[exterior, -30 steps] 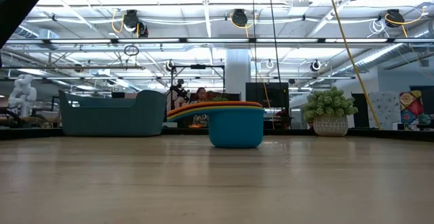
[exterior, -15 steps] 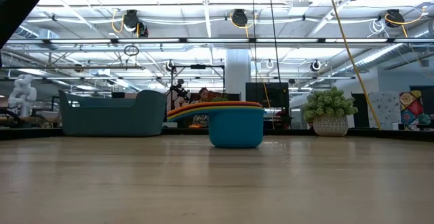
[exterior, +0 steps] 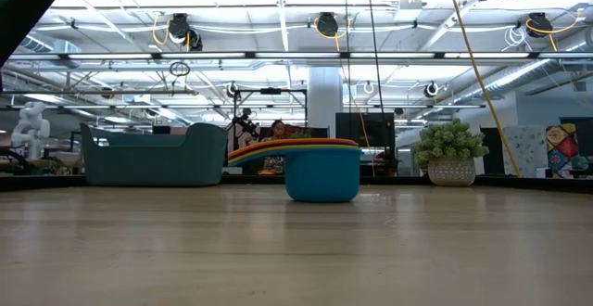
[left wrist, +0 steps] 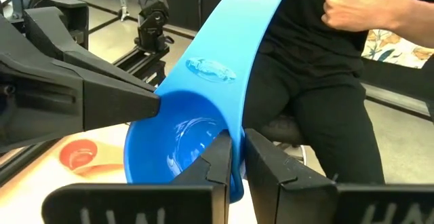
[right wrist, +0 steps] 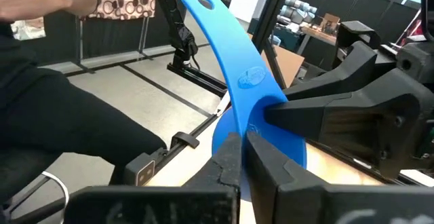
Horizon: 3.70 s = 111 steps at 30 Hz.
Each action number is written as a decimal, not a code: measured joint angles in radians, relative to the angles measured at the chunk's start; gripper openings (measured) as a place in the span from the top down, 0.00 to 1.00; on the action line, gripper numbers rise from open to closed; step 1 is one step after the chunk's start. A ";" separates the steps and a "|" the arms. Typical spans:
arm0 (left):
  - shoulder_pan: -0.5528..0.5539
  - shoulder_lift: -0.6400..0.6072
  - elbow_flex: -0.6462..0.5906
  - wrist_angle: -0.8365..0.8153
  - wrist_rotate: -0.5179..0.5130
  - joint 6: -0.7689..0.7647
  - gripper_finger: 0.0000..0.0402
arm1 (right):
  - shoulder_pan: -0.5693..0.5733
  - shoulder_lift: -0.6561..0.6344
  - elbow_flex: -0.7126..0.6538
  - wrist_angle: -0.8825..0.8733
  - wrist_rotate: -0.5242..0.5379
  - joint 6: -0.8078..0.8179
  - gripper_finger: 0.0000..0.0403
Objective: Nest measuring cups in basket
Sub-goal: Stack the blue measuring cup on top of the orange measuring cup
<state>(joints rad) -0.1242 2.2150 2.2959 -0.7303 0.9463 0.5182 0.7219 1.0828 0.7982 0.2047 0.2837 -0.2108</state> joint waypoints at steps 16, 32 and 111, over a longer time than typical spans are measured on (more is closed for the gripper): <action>0.003 0.000 0.000 0.003 0.051 -0.003 0.97 | -0.002 0.000 -0.001 0.017 -0.020 -0.004 0.79; 0.037 0.000 0.000 0.000 0.288 -0.029 0.98 | -0.010 0.033 -0.001 0.090 -0.022 -0.019 0.67; 0.001 -0.021 -0.312 -0.422 -0.956 -0.006 0.98 | 0.000 0.000 -0.002 -0.216 0.131 0.256 0.68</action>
<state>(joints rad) -0.1229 2.1941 1.9842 -1.1519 -0.0097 0.5123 0.7219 1.0824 0.7967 -0.0109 0.4145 0.0448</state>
